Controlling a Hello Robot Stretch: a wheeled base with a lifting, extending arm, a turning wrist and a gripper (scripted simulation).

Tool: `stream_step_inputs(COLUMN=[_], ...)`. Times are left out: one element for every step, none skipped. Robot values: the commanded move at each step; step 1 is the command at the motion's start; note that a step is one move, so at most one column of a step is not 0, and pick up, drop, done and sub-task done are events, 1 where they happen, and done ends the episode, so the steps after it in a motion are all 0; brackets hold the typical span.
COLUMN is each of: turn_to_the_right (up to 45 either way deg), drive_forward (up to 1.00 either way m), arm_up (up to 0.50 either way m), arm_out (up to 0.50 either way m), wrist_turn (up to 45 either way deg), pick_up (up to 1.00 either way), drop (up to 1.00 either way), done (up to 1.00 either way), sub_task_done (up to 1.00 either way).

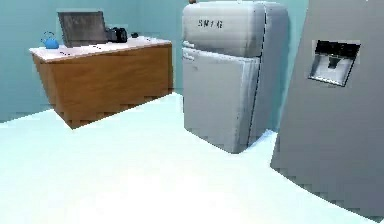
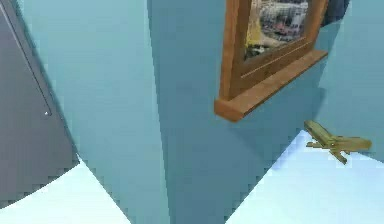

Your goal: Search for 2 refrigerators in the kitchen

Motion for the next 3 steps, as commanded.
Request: stream_step_inputs(turn_to_the_right=[42.0, 0.0, 0.0], drive_forward=[0.0, 0.85, 0.0], arm_up=[0.0, 0.0, 0.0], arm_out=[0.0, 0.0, 0.0], wrist_turn=[0.0, 0.0, 0.0], pick_up=[0.0, 0.0, 0.0], drop=[0.0, 0.0, 0.0], done=[0.0, 0.0, 0.0], sub_task_done=[0.0, 0.0, 1.0])
